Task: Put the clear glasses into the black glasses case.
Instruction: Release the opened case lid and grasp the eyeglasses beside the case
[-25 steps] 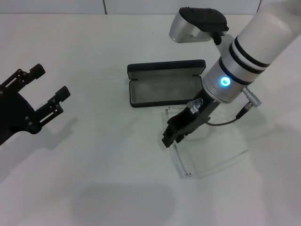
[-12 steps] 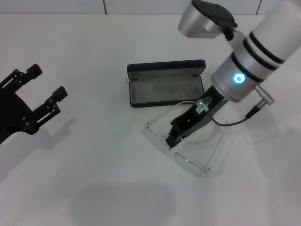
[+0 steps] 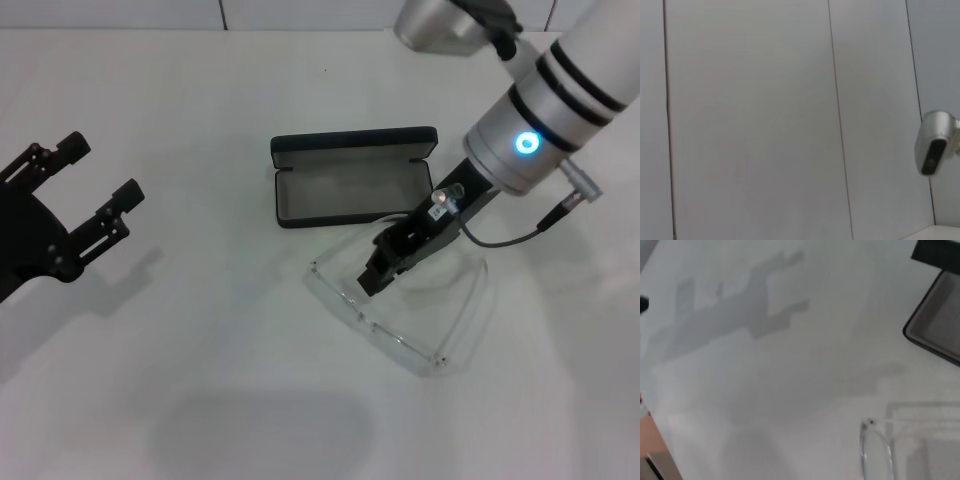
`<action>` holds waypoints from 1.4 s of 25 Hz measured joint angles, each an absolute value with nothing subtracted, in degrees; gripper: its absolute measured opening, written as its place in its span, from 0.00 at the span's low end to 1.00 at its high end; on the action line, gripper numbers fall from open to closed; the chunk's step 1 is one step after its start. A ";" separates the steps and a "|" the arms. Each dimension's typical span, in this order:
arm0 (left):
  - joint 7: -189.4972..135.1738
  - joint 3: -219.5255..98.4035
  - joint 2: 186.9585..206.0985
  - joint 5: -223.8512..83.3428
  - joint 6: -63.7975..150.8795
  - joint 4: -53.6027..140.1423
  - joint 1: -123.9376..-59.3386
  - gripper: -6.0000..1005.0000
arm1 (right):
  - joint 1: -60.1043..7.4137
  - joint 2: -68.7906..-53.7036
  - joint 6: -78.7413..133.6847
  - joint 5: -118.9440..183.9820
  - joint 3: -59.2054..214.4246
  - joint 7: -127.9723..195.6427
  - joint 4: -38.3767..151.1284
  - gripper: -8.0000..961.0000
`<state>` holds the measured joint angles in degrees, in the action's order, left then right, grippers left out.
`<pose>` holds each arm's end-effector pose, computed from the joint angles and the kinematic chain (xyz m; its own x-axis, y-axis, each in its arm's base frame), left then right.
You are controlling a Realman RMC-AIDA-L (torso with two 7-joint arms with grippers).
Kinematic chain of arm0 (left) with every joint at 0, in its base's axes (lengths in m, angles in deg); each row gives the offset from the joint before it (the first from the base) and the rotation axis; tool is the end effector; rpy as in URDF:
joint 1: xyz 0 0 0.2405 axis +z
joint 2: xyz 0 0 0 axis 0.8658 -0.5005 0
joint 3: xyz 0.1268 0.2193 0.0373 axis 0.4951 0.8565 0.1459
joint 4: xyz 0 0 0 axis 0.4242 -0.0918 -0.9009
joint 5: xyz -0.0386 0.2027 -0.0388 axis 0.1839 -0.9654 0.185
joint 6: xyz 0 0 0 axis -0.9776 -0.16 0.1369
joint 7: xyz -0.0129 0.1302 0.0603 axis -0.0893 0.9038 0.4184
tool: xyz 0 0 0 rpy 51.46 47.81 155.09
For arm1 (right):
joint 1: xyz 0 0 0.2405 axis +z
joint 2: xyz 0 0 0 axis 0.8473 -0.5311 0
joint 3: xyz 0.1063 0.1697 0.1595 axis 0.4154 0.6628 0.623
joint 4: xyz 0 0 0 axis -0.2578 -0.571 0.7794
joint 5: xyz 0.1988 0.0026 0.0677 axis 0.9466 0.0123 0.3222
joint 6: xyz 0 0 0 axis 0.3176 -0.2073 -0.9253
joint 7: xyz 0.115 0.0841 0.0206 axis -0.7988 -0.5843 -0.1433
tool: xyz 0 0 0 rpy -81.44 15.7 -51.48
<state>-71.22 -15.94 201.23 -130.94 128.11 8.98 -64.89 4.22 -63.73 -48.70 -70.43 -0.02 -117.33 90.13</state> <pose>-0.3231 0.2353 0.0409 0.7021 -0.1257 0.7009 0.4685 -0.6598 -0.5875 0.0940 0.3774 -0.0697 0.6043 -0.7599 0.2397 -0.7782 -0.6274 -0.0271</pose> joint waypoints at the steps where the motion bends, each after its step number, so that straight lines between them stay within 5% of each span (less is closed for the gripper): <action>1: -71.22 -15.94 201.23 -130.94 128.12 8.98 -64.89 0.72 | 4.41 -63.71 -49.99 -71.98 0.47 -117.55 91.07 0.06; 9: -71.25 -17.50 201.24 -130.93 128.13 8.99 -65.07 0.72 | 9.50 -64.68 -55.66 -80.79 -2.07 -118.61 95.34 0.11; 23: -71.41 -18.86 201.25 -130.96 128.21 8.98 -64.65 0.72 | 7.48 -64.72 -48.73 -75.85 -6.54 -118.75 97.67 0.59; 35: -71.38 -18.83 201.23 -130.92 128.10 9.12 -64.95 0.72 | 10.18 -64.73 -43.35 -71.34 -20.02 -124.68 97.96 0.59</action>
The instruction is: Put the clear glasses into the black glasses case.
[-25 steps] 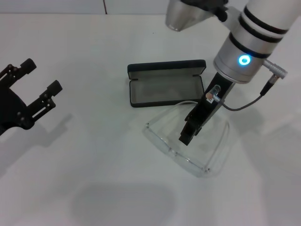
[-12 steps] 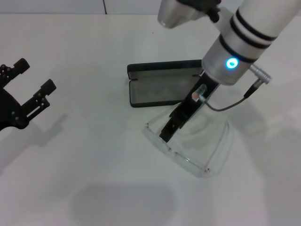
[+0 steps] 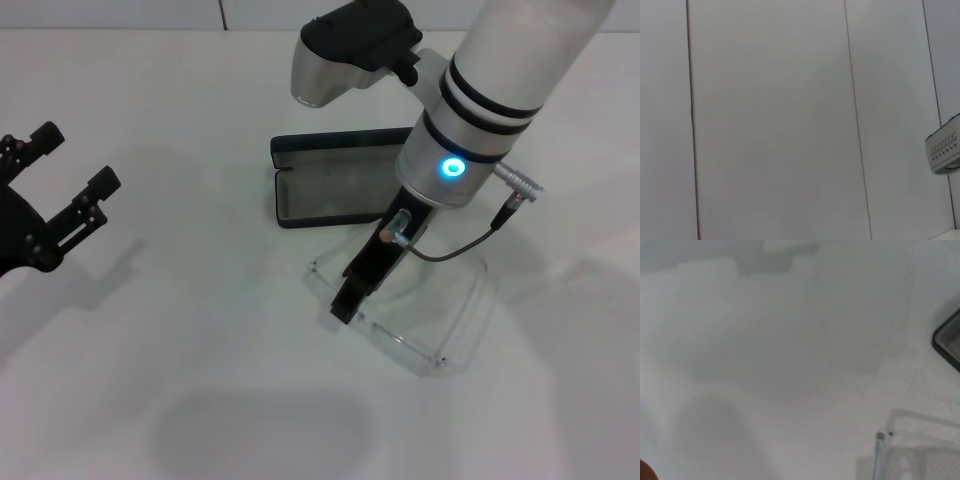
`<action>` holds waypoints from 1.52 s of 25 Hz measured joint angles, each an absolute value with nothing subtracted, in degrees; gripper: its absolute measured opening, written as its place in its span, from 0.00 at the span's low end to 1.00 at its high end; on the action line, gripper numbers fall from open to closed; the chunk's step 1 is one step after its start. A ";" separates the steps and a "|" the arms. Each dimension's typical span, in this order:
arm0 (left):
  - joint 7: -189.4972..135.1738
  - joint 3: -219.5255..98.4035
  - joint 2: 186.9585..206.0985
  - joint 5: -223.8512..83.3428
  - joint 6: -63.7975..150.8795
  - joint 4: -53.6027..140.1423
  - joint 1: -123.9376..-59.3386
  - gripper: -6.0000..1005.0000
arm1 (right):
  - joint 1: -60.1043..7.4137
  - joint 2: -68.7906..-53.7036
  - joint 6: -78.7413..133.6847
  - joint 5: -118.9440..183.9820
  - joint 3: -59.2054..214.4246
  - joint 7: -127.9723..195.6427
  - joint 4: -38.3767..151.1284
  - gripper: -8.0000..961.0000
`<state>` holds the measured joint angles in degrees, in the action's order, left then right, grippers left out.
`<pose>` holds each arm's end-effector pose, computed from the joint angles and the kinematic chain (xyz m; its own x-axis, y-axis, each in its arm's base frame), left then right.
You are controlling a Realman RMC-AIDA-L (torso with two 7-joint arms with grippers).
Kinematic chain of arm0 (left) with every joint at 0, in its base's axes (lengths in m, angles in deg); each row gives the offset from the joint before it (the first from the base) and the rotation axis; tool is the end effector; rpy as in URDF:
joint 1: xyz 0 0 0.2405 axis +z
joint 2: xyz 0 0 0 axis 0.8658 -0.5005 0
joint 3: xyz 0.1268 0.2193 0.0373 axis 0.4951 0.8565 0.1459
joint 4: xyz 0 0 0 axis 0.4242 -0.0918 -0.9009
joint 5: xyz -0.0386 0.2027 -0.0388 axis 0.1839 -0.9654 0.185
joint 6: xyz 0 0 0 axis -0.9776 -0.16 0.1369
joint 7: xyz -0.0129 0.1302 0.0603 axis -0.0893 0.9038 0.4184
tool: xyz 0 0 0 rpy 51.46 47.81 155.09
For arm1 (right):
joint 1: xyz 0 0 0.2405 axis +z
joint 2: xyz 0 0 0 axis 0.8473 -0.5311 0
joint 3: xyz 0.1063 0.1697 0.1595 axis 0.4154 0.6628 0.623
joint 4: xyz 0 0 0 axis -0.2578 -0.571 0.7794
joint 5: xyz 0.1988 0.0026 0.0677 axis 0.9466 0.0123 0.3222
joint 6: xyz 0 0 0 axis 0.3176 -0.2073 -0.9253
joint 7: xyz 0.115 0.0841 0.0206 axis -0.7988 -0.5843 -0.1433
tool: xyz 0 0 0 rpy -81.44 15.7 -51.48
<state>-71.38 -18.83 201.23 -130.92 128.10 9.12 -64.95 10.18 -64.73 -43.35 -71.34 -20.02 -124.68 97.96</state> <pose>-0.3282 0.2359 0.0496 0.7003 -0.1360 0.7008 0.4901 -0.6221 -0.6105 0.0551 0.3608 -0.1034 0.7265 -0.5672 0.3880 -0.5512 -0.8181 -0.1639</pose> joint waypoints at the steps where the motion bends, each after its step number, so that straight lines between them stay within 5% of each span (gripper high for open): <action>1: -71.38 -18.83 201.23 -130.92 128.10 9.12 -64.95 0.72 | 10.07 -64.72 -42.90 -70.50 -20.28 -124.69 97.76 0.59; 29: -71.71 -18.76 201.23 -130.94 129.10 8.92 -65.06 0.72 | 9.07 -64.72 -38.41 -65.03 -29.05 -121.74 95.47 0.56; 38: -71.75 -18.75 201.23 -130.90 129.47 8.91 -64.74 0.71 | 8.70 -64.72 -38.98 -65.39 -28.92 -121.49 96.38 0.23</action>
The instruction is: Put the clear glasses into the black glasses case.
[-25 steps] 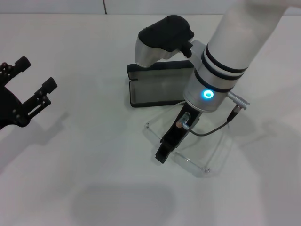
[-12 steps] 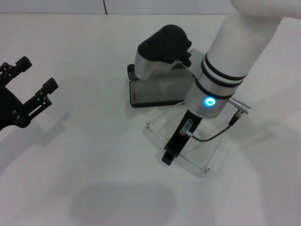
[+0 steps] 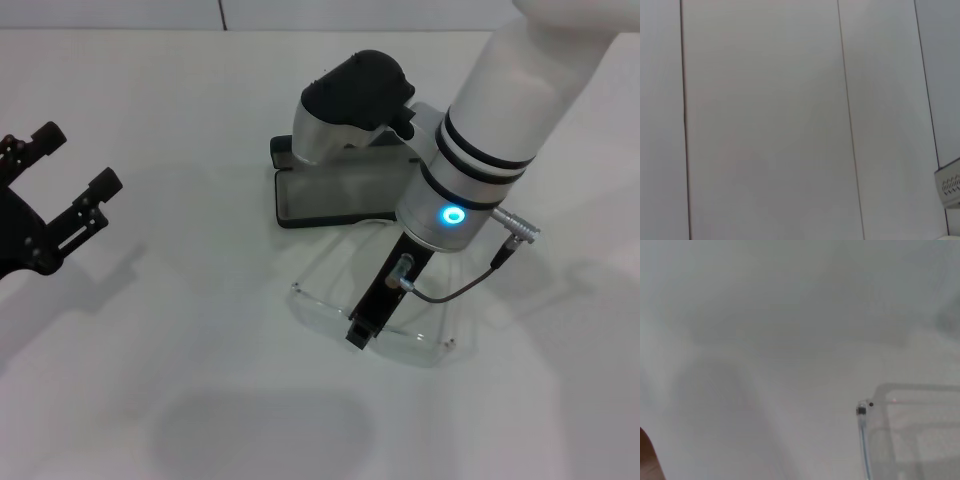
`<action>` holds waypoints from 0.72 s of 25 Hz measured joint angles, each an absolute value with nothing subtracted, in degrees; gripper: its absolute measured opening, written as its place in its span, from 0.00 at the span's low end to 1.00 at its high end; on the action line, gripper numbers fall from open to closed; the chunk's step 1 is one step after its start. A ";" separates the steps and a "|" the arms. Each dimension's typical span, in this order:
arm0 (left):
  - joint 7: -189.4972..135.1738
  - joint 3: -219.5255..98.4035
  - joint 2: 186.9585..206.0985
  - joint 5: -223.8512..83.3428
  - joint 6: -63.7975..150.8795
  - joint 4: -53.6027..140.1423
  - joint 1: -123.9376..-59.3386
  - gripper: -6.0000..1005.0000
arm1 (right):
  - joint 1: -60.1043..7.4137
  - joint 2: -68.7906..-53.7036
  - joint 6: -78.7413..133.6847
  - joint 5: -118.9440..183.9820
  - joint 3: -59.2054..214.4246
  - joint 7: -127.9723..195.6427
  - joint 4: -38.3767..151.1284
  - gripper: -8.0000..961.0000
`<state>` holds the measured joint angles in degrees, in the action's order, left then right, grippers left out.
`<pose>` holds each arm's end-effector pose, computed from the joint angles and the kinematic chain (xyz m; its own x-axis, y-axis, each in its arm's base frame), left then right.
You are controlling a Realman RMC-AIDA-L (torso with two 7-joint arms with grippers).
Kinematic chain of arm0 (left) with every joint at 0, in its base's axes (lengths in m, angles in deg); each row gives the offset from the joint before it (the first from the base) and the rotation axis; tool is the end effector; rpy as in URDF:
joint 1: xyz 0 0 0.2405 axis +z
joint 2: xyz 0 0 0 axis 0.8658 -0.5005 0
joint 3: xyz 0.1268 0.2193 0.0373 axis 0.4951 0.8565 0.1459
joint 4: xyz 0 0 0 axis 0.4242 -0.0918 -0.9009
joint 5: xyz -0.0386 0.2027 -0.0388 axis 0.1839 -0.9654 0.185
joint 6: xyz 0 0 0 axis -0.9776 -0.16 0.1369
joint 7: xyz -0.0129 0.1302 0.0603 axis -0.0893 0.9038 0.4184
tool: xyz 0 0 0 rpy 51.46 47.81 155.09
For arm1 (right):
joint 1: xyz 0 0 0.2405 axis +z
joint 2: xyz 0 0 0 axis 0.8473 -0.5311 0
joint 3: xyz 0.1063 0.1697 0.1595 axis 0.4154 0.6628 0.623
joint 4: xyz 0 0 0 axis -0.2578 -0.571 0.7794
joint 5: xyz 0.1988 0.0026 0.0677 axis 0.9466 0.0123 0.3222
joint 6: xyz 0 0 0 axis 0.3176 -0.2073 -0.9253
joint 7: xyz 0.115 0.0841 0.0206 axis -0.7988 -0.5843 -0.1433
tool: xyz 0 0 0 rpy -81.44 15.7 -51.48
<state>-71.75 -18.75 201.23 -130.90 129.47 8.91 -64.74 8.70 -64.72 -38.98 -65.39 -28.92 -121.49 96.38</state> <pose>-0.3257 0.2331 0.0502 0.6899 -0.1449 0.7092 0.4847 -0.6352 -0.6013 0.0756 0.3463 -0.1214 0.7407 -0.5177 0.4282 -0.5193 -0.8456 -0.1241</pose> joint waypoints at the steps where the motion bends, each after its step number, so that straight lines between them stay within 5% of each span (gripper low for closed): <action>1: -71.75 -18.77 201.23 -130.88 129.55 8.91 -64.65 0.71 | 8.52 -64.68 -38.99 -65.47 -28.72 -121.48 96.91 0.20; 18: -76.56 -26.93 201.25 -128.02 136.77 8.21 -63.54 0.71 | -13.37 -64.33 -48.45 -67.38 -3.12 -109.17 124.60 0.13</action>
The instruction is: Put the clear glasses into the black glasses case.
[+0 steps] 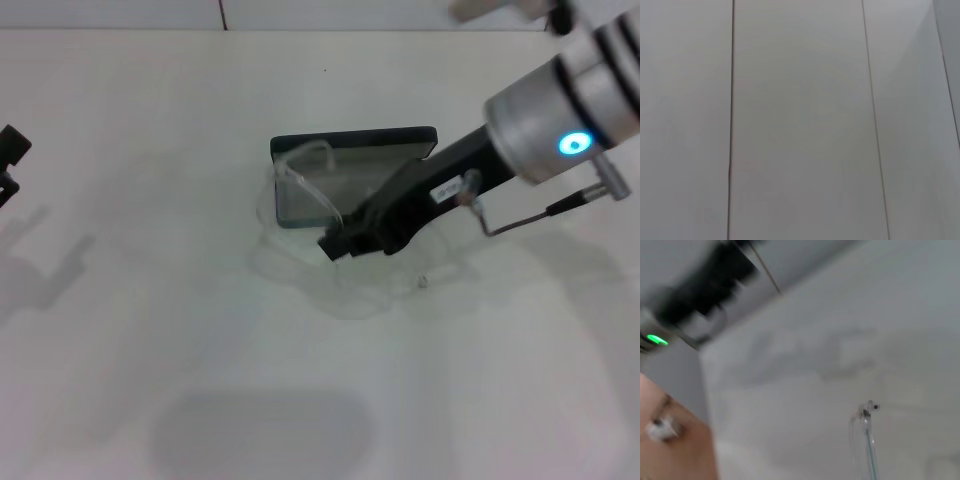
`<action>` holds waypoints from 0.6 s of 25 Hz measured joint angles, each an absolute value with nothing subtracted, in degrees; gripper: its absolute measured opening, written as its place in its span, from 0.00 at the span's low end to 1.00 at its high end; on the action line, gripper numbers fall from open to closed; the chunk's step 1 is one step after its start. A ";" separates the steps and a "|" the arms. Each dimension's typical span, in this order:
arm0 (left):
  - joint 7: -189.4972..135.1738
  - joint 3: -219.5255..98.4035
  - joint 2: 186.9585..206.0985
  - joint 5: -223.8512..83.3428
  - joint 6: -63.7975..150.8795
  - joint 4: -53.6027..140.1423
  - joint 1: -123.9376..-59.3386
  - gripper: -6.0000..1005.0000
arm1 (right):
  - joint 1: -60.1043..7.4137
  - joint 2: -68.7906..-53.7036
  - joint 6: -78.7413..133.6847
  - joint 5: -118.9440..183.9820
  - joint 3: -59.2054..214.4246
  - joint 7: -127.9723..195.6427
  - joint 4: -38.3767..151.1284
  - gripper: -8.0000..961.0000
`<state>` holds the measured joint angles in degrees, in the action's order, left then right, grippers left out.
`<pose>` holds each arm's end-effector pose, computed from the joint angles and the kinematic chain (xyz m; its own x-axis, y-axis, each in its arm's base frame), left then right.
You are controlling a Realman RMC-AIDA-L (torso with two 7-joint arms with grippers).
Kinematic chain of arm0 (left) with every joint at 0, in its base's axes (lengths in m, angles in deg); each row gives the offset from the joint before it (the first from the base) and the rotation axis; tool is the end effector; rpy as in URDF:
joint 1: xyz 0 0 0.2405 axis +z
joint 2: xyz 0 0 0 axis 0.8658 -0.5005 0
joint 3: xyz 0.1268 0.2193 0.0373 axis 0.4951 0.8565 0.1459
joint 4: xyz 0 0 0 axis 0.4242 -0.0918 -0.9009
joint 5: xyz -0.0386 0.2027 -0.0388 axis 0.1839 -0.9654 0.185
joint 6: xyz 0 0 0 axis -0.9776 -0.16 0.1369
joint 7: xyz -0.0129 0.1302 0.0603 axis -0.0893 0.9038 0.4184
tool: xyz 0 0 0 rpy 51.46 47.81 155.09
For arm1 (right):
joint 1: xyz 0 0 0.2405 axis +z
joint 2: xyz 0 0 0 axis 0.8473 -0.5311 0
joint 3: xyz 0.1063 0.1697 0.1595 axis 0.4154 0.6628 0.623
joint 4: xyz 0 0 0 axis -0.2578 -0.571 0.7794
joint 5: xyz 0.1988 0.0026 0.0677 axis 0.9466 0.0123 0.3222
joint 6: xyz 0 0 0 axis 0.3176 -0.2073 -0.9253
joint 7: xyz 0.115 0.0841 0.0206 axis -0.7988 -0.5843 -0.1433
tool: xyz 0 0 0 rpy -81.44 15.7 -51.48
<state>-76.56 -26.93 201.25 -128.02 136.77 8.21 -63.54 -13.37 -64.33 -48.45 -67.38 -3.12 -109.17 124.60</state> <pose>-0.3277 0.2171 0.0849 0.5960 -0.2341 0.7681 0.5521 -0.5751 -0.6037 0.0677 0.3446 -0.0381 0.8769 -0.4806 0.0022 -0.4805 -0.8767 0.0211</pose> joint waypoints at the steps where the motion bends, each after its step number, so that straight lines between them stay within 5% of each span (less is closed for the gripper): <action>1: -76.69 -26.94 201.25 -128.02 136.81 8.14 -63.54 0.71 | -16.14 -64.32 -50.12 -61.99 0.69 -104.02 126.04 0.13; 15: -86.07 -26.66 201.26 -125.01 141.54 7.26 -70.58 0.70 | -29.67 -64.08 -55.71 -30.98 9.52 -63.59 114.28 0.12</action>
<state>-86.07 -26.66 201.26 -125.01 141.54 7.26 -70.58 -29.67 -64.08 -55.71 -30.98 9.52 -63.59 114.28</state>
